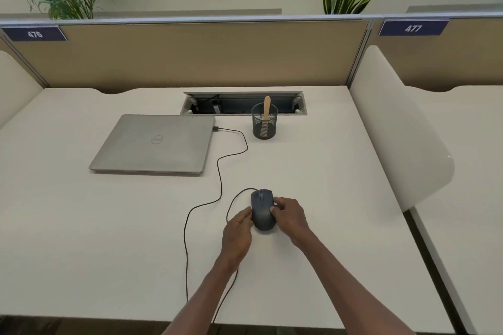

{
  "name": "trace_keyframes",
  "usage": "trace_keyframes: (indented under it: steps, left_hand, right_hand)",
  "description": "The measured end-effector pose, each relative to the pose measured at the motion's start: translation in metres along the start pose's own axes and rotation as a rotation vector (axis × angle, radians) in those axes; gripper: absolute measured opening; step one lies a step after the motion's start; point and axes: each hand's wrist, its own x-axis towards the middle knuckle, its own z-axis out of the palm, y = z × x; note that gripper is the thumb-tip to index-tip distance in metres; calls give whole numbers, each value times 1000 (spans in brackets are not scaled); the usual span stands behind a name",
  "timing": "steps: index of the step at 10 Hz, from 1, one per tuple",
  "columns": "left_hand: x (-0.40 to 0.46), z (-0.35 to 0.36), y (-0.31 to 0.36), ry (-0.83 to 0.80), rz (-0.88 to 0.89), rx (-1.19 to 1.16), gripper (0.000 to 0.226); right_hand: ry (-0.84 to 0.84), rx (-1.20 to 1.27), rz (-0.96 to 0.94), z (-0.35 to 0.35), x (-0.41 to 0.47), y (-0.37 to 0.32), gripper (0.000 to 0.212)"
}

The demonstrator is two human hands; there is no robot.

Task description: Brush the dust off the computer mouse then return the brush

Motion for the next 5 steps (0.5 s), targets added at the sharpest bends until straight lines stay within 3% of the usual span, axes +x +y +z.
trace_keyframes:
  steps: [3,5]
  left_hand:
    - [-5,-3,4,-30,24,13,28]
    - [-8,-7,1,-69,61,37,23]
  right_hand:
    - [27,-107,17,0,-5,-2,41]
    - [22,-112,31,2,-13,4,40]
